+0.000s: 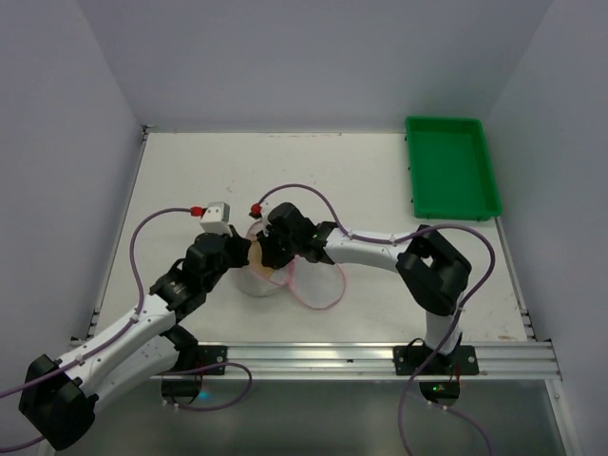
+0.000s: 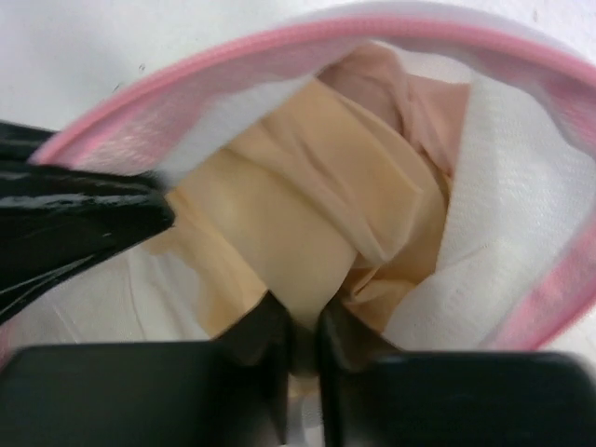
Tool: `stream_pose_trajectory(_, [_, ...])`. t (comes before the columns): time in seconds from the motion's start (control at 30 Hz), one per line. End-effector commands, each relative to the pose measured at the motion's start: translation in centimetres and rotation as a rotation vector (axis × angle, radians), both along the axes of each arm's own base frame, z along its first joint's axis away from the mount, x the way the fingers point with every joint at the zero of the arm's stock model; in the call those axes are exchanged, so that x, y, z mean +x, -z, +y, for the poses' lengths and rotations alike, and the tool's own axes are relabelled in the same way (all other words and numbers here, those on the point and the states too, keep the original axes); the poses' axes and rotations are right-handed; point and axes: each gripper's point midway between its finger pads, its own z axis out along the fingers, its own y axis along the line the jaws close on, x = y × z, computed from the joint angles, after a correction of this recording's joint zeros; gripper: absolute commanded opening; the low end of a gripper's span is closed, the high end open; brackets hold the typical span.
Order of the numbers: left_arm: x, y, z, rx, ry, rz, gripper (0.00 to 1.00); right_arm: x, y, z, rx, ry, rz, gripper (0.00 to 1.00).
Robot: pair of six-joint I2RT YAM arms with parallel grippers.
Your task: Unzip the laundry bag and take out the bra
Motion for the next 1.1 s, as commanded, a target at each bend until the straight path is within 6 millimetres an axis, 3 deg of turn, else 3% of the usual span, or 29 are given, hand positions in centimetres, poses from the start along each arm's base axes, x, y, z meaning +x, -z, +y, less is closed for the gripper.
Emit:
stream_pose_trajectory(0.0, [0.5, -1.2, -0.5, -0.034, 0.012, -0.052, 0.00, 0.6, -1.2, 0.2, 0.006, 0.010, -0.050, 0.03])
stream_pose_trajectory(0.13, [0.5, -1.0, 0.3, -0.034, -0.037, -0.041, 0.00, 0.3, -4.2, -0.6, 0.045, 0.013, -0.093, 0.00])
stream_pose_trajectory(0.17, [0.4, -0.5, 0.8, -0.017, -0.056, -0.021, 0.00, 0.1, -6.2, -1.1, 0.077, 0.010, -0.123, 0.00])
stream_pose_trajectory(0.23, [0.5, -0.2, 1.8, -0.012, -0.126, -0.002, 0.00, -0.1, -8.4, -2.0, 0.103, 0.010, -0.168, 0.00])
stream_pose_trajectory(0.27, [0.4, 0.3, 2.5, 0.012, -0.158, 0.016, 0.00, -0.4, -10.8, -2.8, 0.139, 0.015, -0.203, 0.00])
stream_pose_trajectory(0.33, [0.5, 0.6, 2.8, 0.025, -0.178, 0.031, 0.00, -0.3, -13.1, -4.0, 0.168, 0.032, -0.239, 0.00])
stream_pose_trajectory(0.37, [0.5, 0.8, 2.9, 0.032, -0.182, 0.038, 0.00, -0.6, -15.5, -4.8, 0.214, 0.039, -0.260, 0.00])
stream_pose_trajectory(0.5, [0.5, 1.7, 2.5, 0.049, -0.166, 0.069, 0.00, -0.3, -20.9, -7.0, 0.370, 0.060, -0.250, 0.00])
stream_pose_trajectory(0.63, [0.6, 1.5, 1.5, 0.017, -0.123, 0.058, 0.00, 0.4, -24.9, -8.7, 0.478, 0.095, -0.302, 0.00])
stream_pose_trajectory(0.77, [0.6, 1.6, 0.8, -0.006, -0.095, 0.060, 0.00, 3.9, -27.5, -11.6, 0.478, 0.244, -0.408, 0.00])
stream_pose_trajectory(0.83, [0.5, 1.9, 0.5, -0.012, -0.086, 0.068, 0.00, 7.7, -28.3, -15.2, 0.435, 0.413, -0.473, 0.00])
stream_pose_trajectory(0.9, [0.5, 2.1, 0.4, -0.014, -0.082, 0.074, 0.00, 9.8, -30.8, -18.1, 0.458, 0.521, -0.509, 0.00])
stream_pose_trajectory(0.93, [0.5, 2.3, 0.4, -0.011, -0.083, 0.081, 0.00, 11.0, -33.1, -20.3, 0.494, 0.559, -0.541, 0.00])
stream_pose_trajectory(1.03, [0.6, 2.5, 0.2, -0.010, -0.078, 0.081, 0.00, 12.4, -35.9, -23.2, 0.519, 0.603, -0.572, 0.00])
stream_pose_trajectory(1.07, [0.7, 2.3, 0.0, -0.015, -0.073, 0.079, 0.00, 12.9, -37.7, -23.8, 0.521, 0.622, -0.614, 0.00])
